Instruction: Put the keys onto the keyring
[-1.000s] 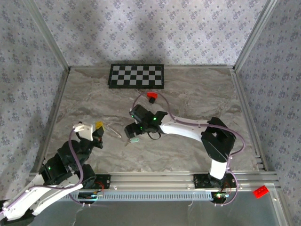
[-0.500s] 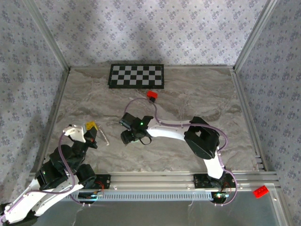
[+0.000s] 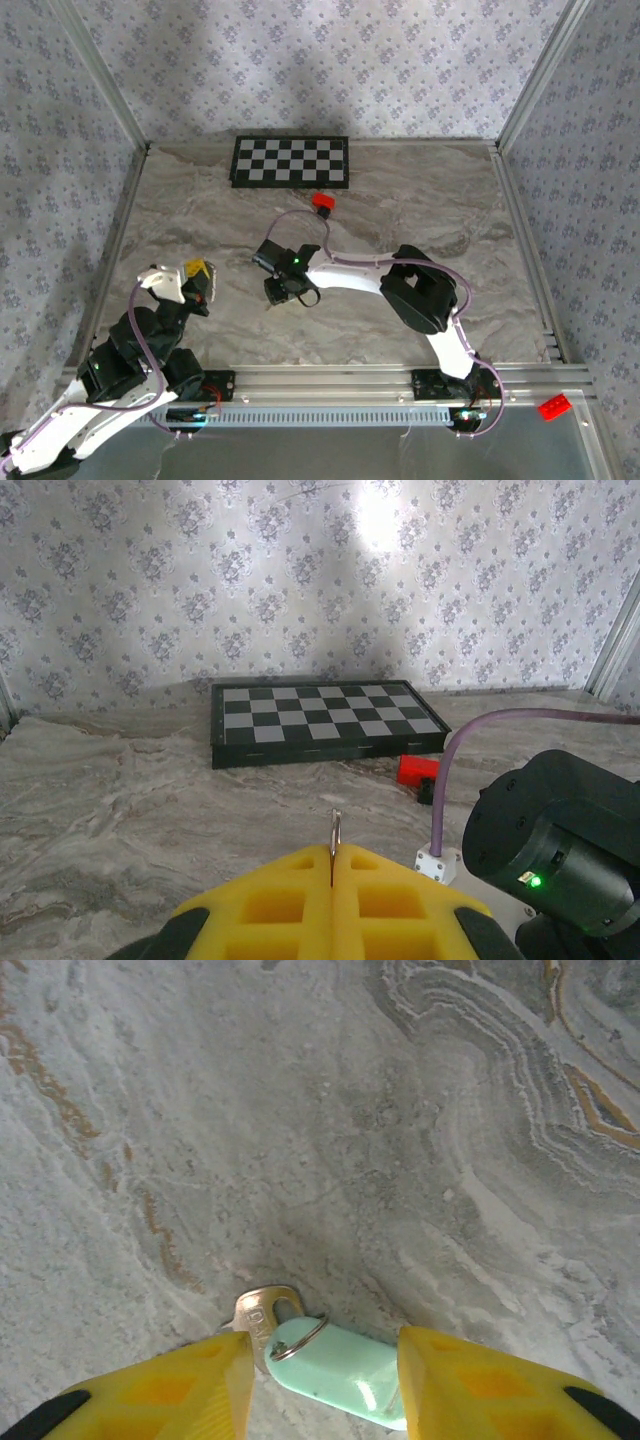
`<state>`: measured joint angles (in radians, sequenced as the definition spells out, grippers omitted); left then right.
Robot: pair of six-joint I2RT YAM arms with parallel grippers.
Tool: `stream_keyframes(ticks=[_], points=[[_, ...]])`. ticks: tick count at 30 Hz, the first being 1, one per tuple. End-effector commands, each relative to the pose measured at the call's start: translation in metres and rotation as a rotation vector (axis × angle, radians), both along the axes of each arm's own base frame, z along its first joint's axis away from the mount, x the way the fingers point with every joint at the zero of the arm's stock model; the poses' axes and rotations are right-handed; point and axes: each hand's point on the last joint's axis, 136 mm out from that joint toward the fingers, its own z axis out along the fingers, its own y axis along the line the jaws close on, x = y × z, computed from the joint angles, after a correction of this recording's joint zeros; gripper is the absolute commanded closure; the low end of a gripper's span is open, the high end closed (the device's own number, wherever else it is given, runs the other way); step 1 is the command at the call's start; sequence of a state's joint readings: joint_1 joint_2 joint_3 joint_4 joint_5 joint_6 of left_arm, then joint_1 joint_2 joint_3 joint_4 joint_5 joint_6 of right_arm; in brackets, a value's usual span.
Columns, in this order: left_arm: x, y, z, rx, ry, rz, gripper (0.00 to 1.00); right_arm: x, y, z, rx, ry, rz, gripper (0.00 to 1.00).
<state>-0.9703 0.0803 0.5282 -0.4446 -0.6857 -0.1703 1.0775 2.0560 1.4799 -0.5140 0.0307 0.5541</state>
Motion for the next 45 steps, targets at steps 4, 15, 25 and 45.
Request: stream_keyframes(ticks=[4, 15, 25, 45], points=[[0.001, -0.003, 0.008, -0.037, -0.022, -0.006, 1.0, 0.004, 0.003, -0.001, -0.002, 0.015, -0.015, 0.63], [0.001, -0.008, 0.006, -0.027, -0.013, -0.027, 1.0, 0.006, 0.011, -0.003, 0.005, 0.013, -0.011, 0.67], [0.001, -0.011, 0.004, -0.031, -0.013, -0.039, 1.0, 0.008, 0.002, -0.003, -0.041, -0.002, -0.024, 0.77], [0.002, -0.013, 0.0, -0.02, -0.004, -0.042, 1.0, 0.002, 0.003, -0.005, -0.036, 0.019, -0.007, 0.82]])
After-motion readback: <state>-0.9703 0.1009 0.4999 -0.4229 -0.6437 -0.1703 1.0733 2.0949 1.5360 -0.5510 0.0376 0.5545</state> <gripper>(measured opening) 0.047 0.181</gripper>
